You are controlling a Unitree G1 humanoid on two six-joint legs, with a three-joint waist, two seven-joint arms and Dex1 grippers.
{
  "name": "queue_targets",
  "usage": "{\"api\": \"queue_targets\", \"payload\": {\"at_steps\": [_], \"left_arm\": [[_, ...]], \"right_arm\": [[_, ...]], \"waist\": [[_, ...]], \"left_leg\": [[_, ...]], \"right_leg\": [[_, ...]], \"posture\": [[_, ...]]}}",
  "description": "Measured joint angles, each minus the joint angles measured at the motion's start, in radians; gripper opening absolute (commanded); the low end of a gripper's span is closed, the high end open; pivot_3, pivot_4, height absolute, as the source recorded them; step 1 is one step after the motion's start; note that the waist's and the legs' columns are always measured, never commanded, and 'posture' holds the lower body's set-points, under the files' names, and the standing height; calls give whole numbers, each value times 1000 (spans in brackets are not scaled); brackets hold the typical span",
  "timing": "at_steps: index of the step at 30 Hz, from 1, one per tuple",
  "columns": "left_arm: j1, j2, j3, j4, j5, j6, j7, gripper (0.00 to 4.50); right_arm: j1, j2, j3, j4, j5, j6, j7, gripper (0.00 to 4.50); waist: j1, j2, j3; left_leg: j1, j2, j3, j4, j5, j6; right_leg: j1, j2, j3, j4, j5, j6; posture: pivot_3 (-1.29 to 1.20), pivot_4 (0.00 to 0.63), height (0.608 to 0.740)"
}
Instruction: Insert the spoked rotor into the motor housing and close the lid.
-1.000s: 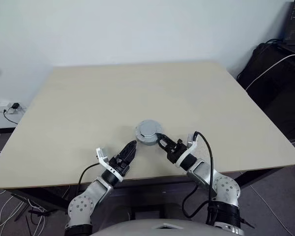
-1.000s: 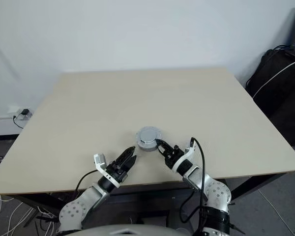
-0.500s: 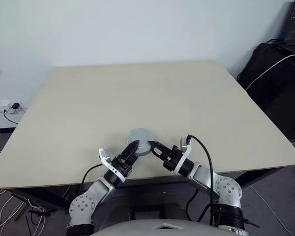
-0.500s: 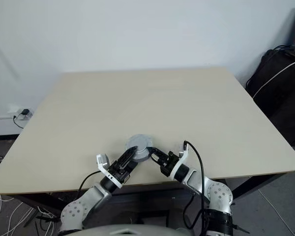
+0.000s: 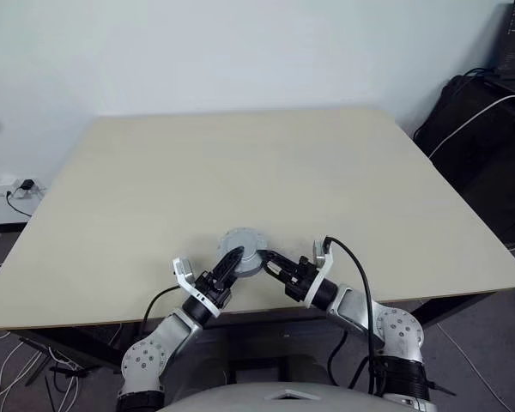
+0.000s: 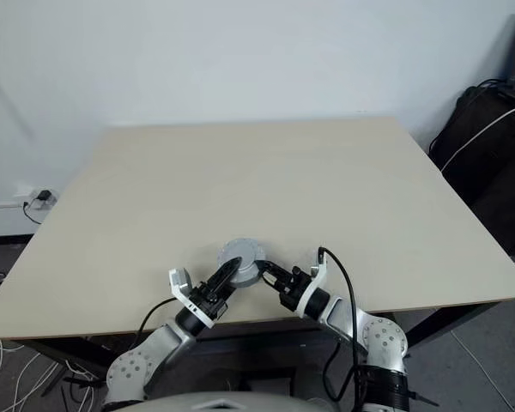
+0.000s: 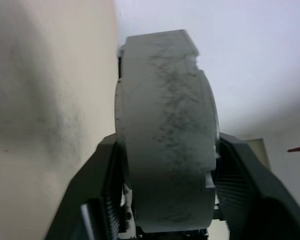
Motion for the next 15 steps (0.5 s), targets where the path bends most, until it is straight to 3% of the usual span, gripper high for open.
{"api": "queue_targets", "payload": {"at_steps": [7,15], "left_arm": [[0,0,-1,0,-7,-5,2,2123],[6,1,-6,1,6,-8,13,2122]], "right_arm": [[10,0,28,-36,-42,-44,20,1222],[15,-16,45,-81,-73,-84,44,3889]], "waist": [[0,0,0],[1,-1,0]], "left_leg": [[0,0,0,0,0,0],[0,0,0,0,0,0]], "right_leg": [[0,0,0,0,0,0],[0,0,0,0,0,0]], "posture": [[0,0,740],[0,0,740]]}}
